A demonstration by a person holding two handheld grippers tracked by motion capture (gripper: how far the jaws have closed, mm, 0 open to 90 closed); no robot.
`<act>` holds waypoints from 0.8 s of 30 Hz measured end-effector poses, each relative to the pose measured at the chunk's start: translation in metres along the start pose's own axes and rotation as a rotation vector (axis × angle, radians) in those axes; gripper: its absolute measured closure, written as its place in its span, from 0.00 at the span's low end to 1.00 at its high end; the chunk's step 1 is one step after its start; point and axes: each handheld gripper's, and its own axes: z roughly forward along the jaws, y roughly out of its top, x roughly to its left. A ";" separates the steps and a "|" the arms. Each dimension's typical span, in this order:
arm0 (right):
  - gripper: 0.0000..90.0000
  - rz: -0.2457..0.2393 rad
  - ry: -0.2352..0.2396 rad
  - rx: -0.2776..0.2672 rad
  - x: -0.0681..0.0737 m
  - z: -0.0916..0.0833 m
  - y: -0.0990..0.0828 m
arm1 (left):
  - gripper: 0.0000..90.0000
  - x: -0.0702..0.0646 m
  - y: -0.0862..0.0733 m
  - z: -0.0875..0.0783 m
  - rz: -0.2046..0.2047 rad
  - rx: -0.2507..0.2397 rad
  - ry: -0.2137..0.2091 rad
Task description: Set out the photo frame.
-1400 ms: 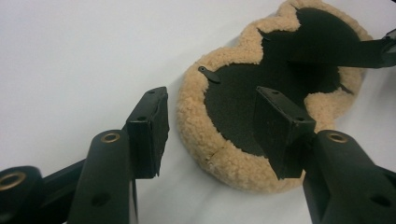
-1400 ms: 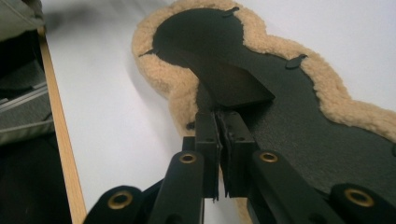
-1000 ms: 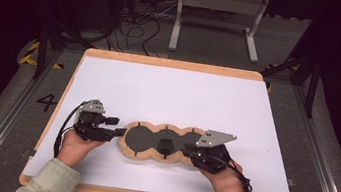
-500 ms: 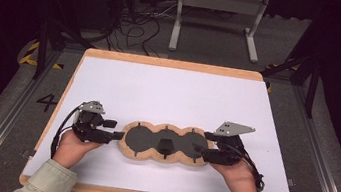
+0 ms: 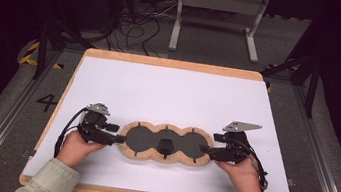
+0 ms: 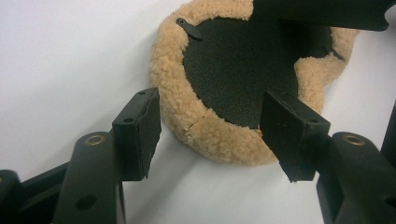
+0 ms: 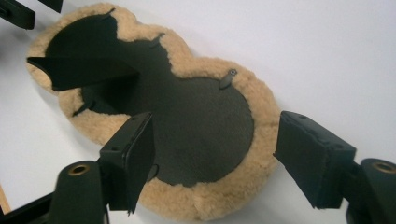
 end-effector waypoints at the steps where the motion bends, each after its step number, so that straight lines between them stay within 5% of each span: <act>1: 0.30 0.008 0.001 0.010 -0.002 0.001 -0.001 | 0.43 0.001 -0.001 0.002 -0.010 0.012 -0.004; 24: 0.19 0.107 0.075 0.204 -0.013 0.028 -0.015 | 0.40 0.005 -0.004 0.014 -0.047 0.095 -0.056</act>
